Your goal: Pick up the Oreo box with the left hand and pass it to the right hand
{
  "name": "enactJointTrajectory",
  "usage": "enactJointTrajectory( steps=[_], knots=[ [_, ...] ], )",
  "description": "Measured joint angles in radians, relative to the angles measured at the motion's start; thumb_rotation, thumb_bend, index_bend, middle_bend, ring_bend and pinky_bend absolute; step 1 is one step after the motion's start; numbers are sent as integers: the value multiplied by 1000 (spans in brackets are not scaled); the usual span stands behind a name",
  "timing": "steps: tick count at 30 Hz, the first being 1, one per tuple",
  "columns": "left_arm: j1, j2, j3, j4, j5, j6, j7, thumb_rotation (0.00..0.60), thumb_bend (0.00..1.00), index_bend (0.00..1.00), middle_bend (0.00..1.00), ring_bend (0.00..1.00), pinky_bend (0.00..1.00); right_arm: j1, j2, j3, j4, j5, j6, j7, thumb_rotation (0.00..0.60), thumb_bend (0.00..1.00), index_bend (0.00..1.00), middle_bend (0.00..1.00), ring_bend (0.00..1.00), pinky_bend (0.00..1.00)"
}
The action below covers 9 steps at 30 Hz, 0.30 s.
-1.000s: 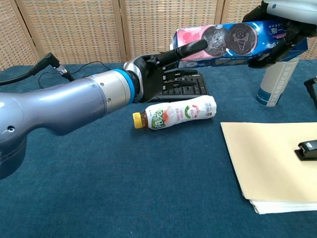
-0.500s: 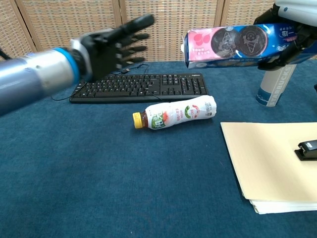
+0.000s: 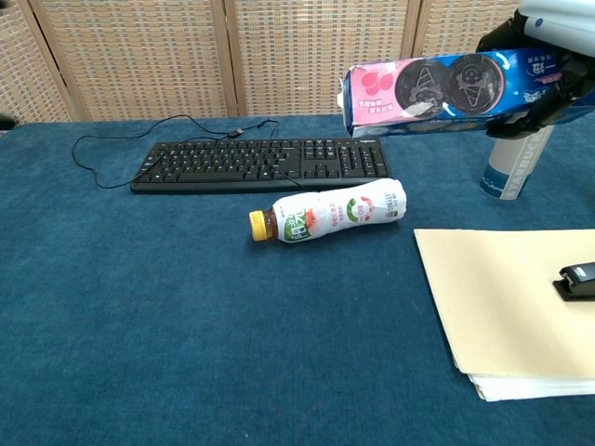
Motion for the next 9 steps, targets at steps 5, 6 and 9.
enactJointTrajectory(
  steps=[5, 6, 9],
  knots=[
    [109, 84, 88, -75, -3, 102, 73, 600, 0, 0, 0, 0, 0, -2, -5, -6, -10, -7, 10, -17, 600, 546, 729, 640, 745, 805],
    [117, 88, 97, -78, -2, 109, 78, 600, 0, 0, 0, 0, 0, -3, -6, -7, -12, -8, 12, -18, 600, 545, 729, 640, 745, 805],
    [132, 86, 119, -72, 0, 125, 111, 600, 0, 0, 0, 0, 0, -5, -11, -11, -14, -12, 19, -27, 600, 545, 729, 640, 746, 805]
  ],
)
